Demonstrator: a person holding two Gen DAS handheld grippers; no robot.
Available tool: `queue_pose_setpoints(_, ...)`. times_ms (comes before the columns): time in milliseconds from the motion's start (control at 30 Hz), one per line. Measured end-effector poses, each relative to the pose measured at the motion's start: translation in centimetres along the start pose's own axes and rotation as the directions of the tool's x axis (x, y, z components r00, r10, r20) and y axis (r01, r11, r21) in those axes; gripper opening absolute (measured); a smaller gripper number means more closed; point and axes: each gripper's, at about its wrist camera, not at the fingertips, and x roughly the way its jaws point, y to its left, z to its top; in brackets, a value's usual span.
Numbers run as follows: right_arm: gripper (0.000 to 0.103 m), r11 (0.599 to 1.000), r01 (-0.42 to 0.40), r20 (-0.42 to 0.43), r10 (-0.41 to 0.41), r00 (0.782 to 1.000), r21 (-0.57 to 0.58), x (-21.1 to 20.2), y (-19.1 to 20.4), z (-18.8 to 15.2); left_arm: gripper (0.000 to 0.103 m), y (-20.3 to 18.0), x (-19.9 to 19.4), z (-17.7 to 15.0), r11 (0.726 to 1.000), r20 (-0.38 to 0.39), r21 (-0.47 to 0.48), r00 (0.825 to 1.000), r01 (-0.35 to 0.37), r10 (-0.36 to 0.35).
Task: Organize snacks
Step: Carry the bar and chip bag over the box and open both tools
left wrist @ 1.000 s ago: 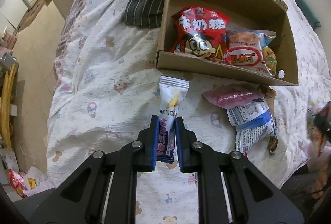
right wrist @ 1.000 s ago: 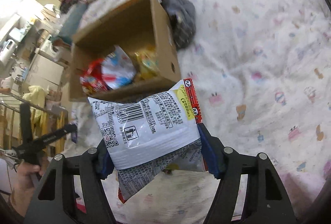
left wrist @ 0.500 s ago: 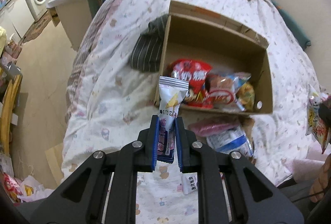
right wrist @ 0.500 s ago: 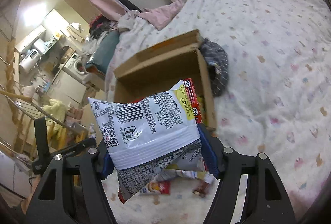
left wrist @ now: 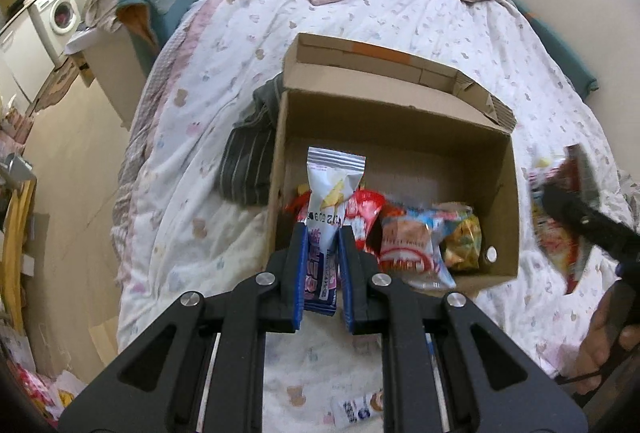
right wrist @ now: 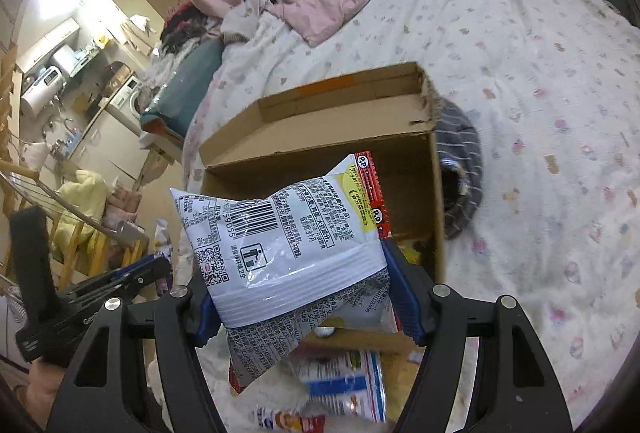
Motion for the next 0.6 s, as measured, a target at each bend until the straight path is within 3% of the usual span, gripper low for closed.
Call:
queue_pose_setpoints(267,0.072,0.994,0.101,-0.009,-0.101,0.995,-0.05,4.8,0.1,0.4,0.012,-0.4,3.8,1.5,1.0,0.025,-0.008,1.0,-0.01,0.01)
queue_pose_setpoints(333,0.072,0.995,0.09,-0.016,-0.091,0.996,-0.042,5.5,-0.1,0.6,0.012,-0.4,5.1,2.2,0.999,-0.009,-0.031,1.0,0.008,-0.008)
queue_pose_setpoints(433,0.072,0.998,0.058,-0.028,-0.059,0.998,-0.01,6.4,-0.7,1.1,0.012,-0.6,5.6,3.1,0.999,0.029,-0.033,1.0,0.009,-0.008)
queue_pose_setpoints(600,0.074,0.992,0.126,-0.038,-0.126,0.991,-0.011,7.9,-1.4,0.8,0.012,-1.4,6.3,4.1,1.0,0.053,-0.005,0.999,0.001,-0.001)
